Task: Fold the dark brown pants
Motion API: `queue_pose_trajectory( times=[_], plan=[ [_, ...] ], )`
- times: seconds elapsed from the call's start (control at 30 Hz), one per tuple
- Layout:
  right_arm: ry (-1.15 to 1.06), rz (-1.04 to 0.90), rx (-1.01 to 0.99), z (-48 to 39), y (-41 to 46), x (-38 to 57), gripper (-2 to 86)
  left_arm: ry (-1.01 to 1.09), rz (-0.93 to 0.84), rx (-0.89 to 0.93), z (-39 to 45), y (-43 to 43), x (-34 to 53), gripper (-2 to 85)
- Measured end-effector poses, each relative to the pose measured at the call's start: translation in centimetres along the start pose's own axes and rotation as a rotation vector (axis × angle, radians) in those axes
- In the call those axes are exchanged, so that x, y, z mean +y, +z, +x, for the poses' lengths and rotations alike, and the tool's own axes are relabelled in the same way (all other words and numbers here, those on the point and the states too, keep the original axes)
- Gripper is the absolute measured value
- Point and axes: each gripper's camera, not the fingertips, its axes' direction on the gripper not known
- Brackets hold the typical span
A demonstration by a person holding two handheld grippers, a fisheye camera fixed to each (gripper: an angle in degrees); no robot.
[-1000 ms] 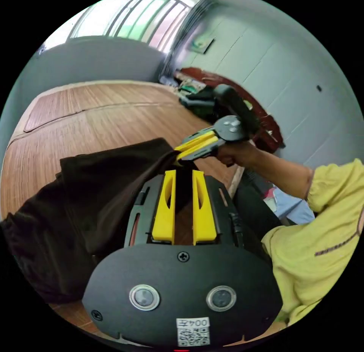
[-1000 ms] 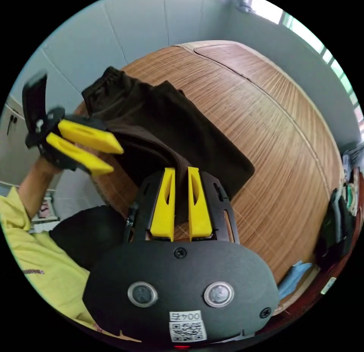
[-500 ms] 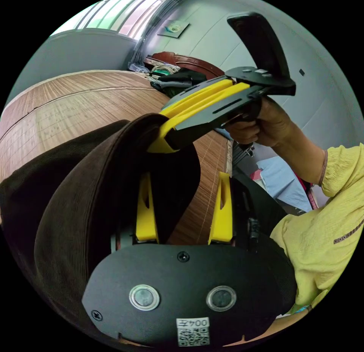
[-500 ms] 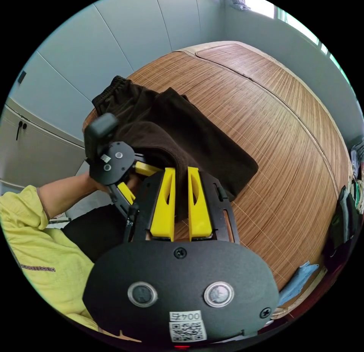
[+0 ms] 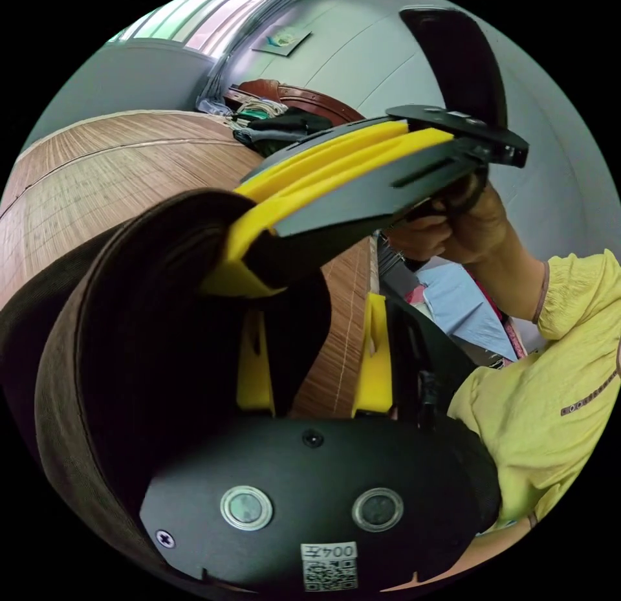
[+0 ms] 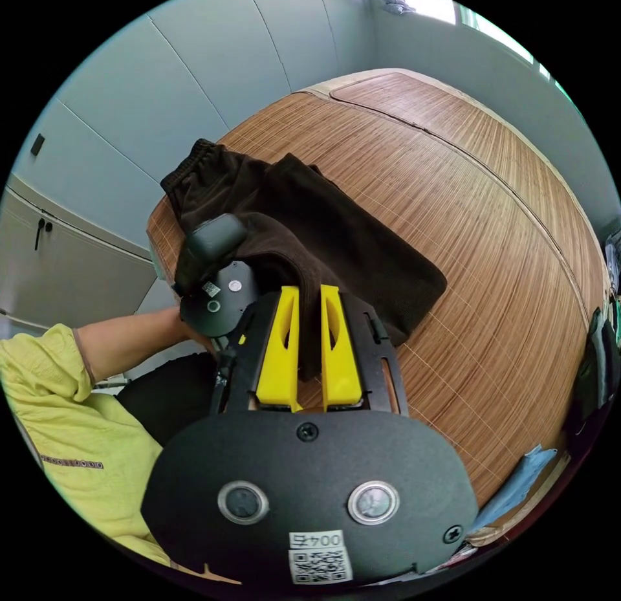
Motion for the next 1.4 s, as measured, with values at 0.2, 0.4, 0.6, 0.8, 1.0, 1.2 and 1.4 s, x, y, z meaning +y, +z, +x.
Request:
queue_pose_trajectory(
  times=[0.2, 0.4, 0.6, 0.8, 1.0, 1.2, 1.4],
  plan=[
    [0.023, -0.005, -0.013, 0.8, -0.1, 1.0, 6.4, 0.001, -0.009, -0.031, 2.4, -0.5, 1.0, 20.0],
    [0.061, -0.005, -0.052, 1.9, 0.2, 2.8, 6.4, 0.035, -0.073, -0.098, 3.9, 1.0, 1.1, 19.2],
    [0.065, 0.041, -0.091, 2.8, -0.9, 4.3, 5.7, 0.035, -0.055, -0.213, 2.8, -0.2, 1.4, 23.1],
    [0.056, 0.049, -0.099, 3.0, -1.6, 5.0, 5.6, 0.089, -0.102, -0.079, 1.3, 2.7, -1.1, 26.3],
    [0.065, 0.060, -0.116, 4.0, -2.3, 5.9, 5.8, 0.052, -0.074, 0.031, -0.9, 4.1, -2.2, 23.9],
    [0.107, 0.078, -0.160, 5.1, -2.1, 7.5, 6.0, 0.011, -0.020, 0.201, -2.4, 3.1, -0.8, 17.3],
    [0.133, 0.078, -0.169, 5.5, -2.1, 9.1, 6.2, 0.026, -0.020, 0.220, -1.3, 3.0, 0.0, 14.3]
  ],
)
